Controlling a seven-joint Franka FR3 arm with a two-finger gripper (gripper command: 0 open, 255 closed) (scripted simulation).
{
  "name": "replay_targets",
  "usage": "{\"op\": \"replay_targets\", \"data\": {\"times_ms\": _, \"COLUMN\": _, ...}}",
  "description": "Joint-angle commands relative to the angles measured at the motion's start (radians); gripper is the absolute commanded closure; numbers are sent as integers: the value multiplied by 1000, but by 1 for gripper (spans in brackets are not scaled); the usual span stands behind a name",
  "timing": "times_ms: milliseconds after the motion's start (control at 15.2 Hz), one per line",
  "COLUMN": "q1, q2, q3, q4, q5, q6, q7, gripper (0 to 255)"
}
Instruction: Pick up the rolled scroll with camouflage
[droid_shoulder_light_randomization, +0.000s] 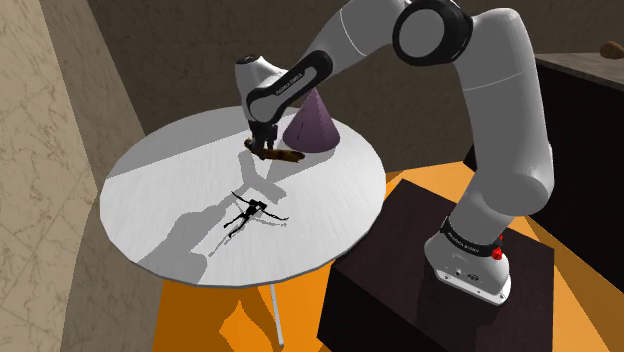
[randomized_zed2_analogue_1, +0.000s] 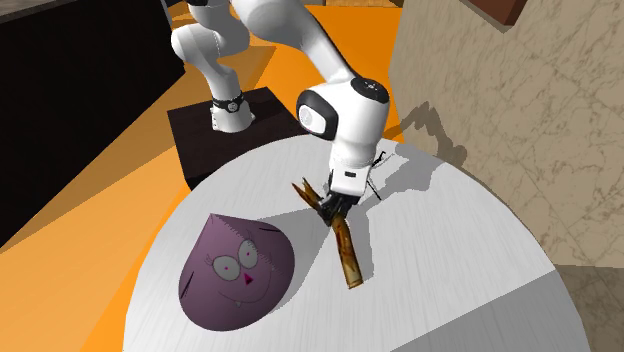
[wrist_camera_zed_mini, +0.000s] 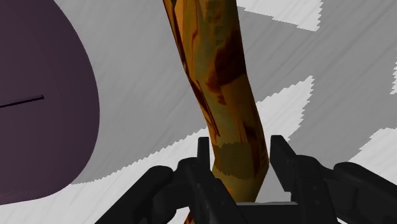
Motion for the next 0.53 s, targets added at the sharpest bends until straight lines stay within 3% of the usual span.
{"op": "replay_targets", "data": {"times_ms": 0, "q1": -1, "q2": -18, "q3": 3, "q4": 0, "q5": 4, "q6": -18, "q7": -4, "gripper": 255}}
{"op": "replay_targets", "data": {"times_ms": 462, "q1": -5, "q2": -58, "q3": 10, "q4": 9, "q5": 16, "q6": -66, "q7": -16, "gripper": 255}}
